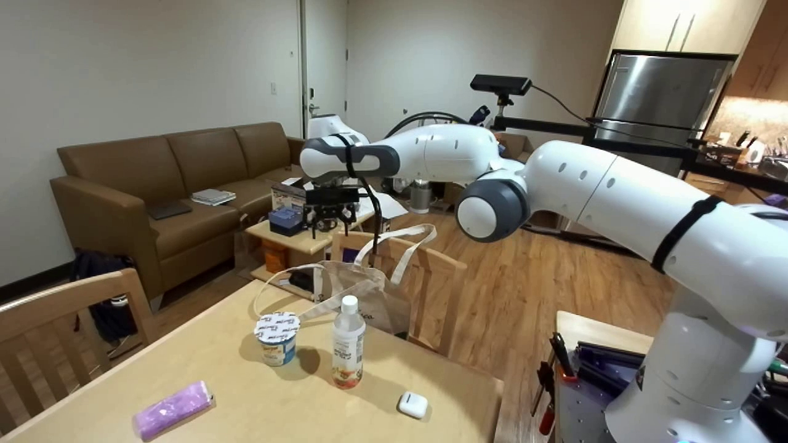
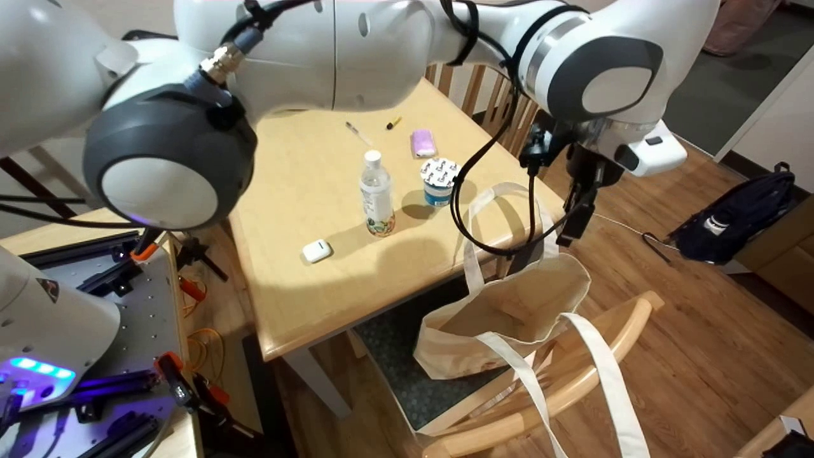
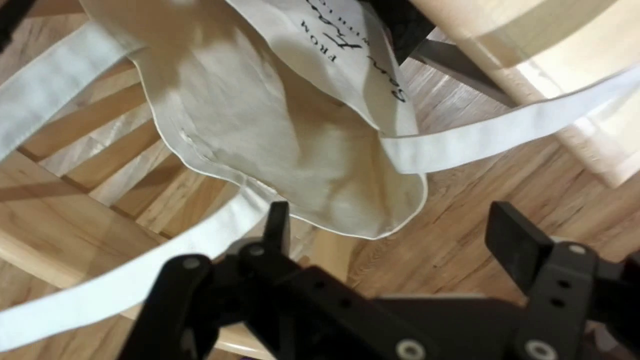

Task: Pick up the white object from the left and put it inside the bag

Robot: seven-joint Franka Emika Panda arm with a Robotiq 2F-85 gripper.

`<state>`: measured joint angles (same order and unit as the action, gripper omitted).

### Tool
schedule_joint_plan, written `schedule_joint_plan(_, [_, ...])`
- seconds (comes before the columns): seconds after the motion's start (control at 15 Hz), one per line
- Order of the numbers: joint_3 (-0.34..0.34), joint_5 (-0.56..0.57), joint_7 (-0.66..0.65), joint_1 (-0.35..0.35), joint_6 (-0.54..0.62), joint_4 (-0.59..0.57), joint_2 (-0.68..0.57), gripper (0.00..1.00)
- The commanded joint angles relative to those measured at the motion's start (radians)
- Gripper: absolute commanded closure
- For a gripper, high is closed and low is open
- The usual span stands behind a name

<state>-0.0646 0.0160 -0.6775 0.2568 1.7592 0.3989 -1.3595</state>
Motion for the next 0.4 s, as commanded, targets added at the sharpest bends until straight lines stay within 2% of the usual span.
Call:
schedule_joint_plan(0.0, [0.014, 0.013, 0.139, -0.056, 0.010, 0.020, 0.044, 0.00])
schedule_joint_plan(0.2, [0.014, 0.017, 0.232, -0.120, 0.016, 0.014, 0.046, 0.00])
schedule_joint_plan(0.27, [0.003, 0.002, 0.162, -0.100, 0.004, 0.000, 0.032, 0.00])
schedule_joint_plan(0.33, [0.003, 0.004, 0.178, -0.118, 0.007, 0.000, 0.032, 0.00])
